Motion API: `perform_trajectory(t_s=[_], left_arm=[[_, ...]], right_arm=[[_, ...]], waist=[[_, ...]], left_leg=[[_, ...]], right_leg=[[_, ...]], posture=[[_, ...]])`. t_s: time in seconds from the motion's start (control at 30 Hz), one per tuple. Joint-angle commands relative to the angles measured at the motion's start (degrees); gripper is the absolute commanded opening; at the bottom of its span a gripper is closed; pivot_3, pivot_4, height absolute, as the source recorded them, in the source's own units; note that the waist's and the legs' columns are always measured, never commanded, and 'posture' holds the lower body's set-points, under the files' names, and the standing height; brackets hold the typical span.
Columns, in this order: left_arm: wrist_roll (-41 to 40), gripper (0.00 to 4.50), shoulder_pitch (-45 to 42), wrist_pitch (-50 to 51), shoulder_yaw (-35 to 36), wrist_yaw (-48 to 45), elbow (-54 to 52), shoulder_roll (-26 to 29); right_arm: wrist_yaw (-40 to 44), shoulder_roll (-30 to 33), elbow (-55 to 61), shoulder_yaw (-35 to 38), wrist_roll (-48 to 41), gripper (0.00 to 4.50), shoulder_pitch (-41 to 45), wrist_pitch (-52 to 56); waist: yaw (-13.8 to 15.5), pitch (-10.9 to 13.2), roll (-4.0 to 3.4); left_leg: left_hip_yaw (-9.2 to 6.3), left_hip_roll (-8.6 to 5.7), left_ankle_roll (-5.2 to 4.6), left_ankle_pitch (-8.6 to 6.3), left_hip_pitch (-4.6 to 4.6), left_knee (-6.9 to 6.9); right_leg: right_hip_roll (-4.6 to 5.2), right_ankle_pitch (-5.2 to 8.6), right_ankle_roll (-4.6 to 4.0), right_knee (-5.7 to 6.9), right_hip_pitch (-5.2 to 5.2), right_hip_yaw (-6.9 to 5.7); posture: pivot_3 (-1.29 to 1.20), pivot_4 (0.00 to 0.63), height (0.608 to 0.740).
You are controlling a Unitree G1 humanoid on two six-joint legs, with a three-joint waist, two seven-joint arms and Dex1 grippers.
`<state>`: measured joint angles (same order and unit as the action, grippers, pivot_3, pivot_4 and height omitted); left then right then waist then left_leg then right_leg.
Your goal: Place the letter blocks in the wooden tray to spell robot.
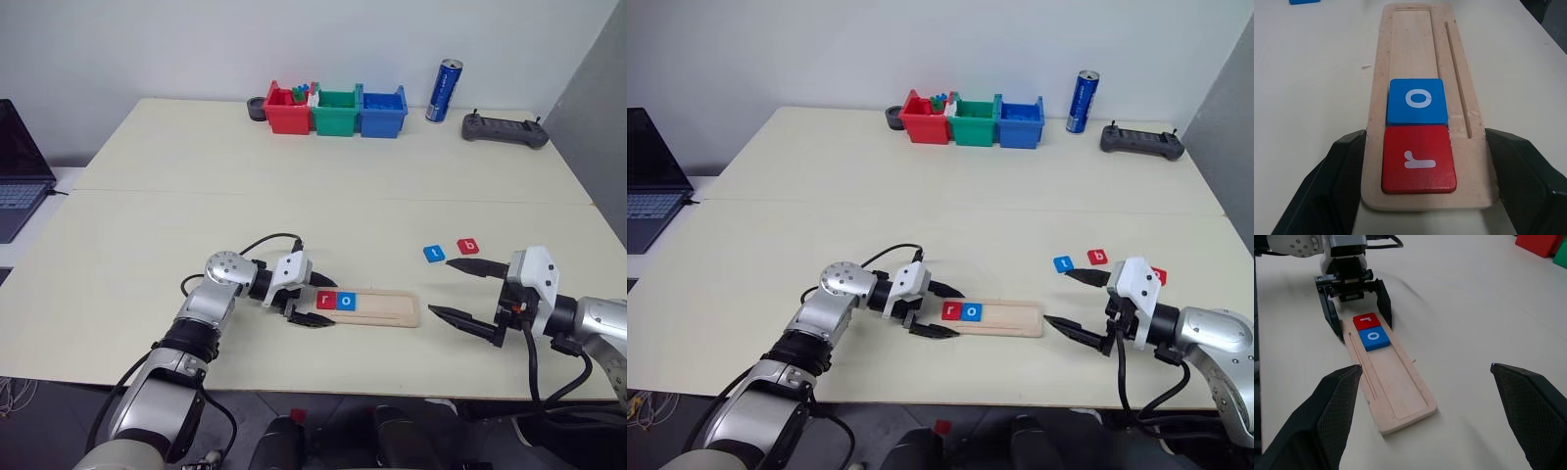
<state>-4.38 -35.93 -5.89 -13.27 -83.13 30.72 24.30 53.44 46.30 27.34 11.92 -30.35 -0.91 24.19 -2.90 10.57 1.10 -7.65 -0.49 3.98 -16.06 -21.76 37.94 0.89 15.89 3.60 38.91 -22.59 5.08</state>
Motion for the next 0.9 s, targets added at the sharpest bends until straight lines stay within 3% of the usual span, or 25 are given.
perform_trajectory(t_s=[0.03,0.9], left_arm=[[-0.66,3.39,-0.03,1.26,-0.64,0.31,-3.55,0.30],[-0.44,3.39,0.35,1.97,-1.76,2.22,-3.73,0.68]], right_arm=[[-0.52,-0.19,1.33,0.32,-1.08,4.50,0.73,0.52],[5.20,1.65,4.15,-1.12,-1.12,4.50,-1.97,-0.75]], waist=[[0.00,0.00,0.00],[-0.03,0.00,0.00]], left_leg=[[0.00,0.00,0.00,0.00,0.00,0.00],[0.03,0.01,0.00,0.00,0.01,0.00]], right_leg=[[0.00,0.00,0.00,0.00,0.00,0.00],[-0.01,0.00,0.00,0.00,0.00,0.02]], posture=[[0.00,0.150,0.740],[0.00,0.150,0.740]])
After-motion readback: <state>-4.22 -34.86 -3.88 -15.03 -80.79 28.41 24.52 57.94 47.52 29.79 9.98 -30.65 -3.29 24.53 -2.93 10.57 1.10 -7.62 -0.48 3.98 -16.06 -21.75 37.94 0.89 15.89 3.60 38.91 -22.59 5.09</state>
